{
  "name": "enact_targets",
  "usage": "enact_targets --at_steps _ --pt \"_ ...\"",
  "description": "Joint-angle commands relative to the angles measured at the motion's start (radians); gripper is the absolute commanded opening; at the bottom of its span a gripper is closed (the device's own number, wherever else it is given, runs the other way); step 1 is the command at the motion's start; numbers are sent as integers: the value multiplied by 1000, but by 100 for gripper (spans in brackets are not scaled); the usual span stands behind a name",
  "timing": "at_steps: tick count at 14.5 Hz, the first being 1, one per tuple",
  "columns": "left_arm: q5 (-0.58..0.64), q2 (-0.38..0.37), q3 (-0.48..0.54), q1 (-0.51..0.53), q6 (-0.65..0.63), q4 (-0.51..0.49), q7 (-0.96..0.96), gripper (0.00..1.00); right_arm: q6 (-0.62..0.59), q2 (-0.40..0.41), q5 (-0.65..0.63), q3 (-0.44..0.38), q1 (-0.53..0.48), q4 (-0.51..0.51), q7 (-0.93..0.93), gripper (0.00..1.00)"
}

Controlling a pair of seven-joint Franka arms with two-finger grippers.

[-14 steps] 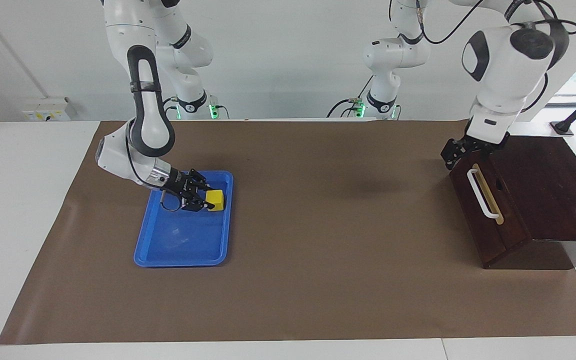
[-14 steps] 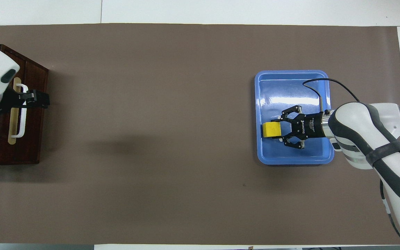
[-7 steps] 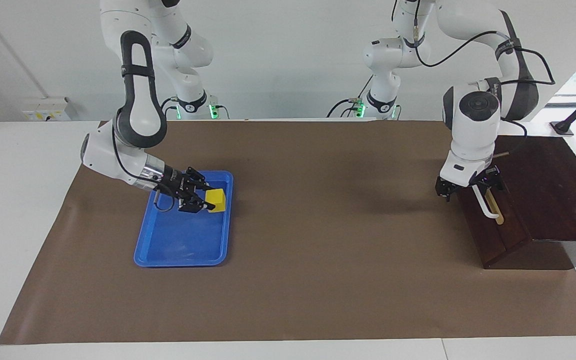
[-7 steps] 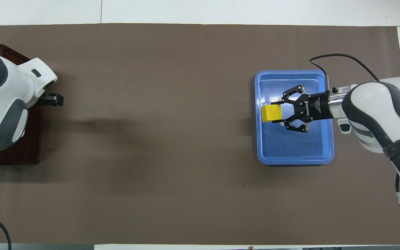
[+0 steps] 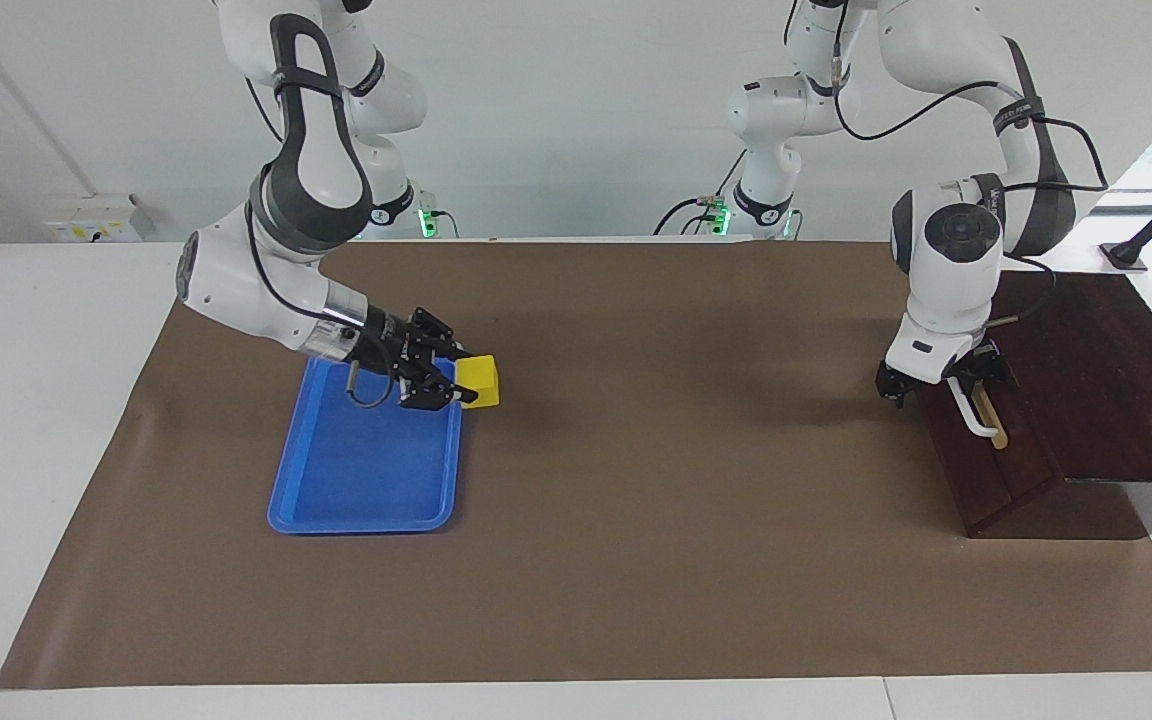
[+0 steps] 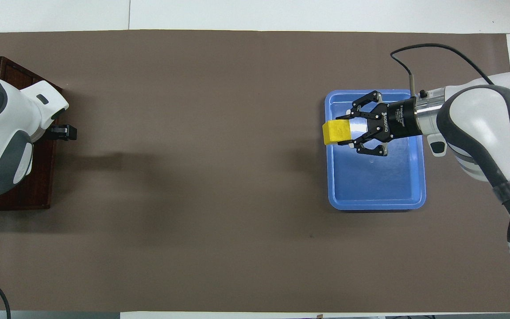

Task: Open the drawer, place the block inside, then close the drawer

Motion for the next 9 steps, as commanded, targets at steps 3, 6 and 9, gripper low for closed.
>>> enact_targets --at_steps 3,6,9 --pt "8 -15 -10 -89 63 -58 -118 100 -3 33 -31 -1 71 82 99 0" --pt "-41 -15 -10 -204 46 -42 -221 100 2 33 -31 -1 111 99 121 0" --pt "-83 -13 -8 -249 20 -30 -230 100 2 35 -33 -1 126 107 124 0"
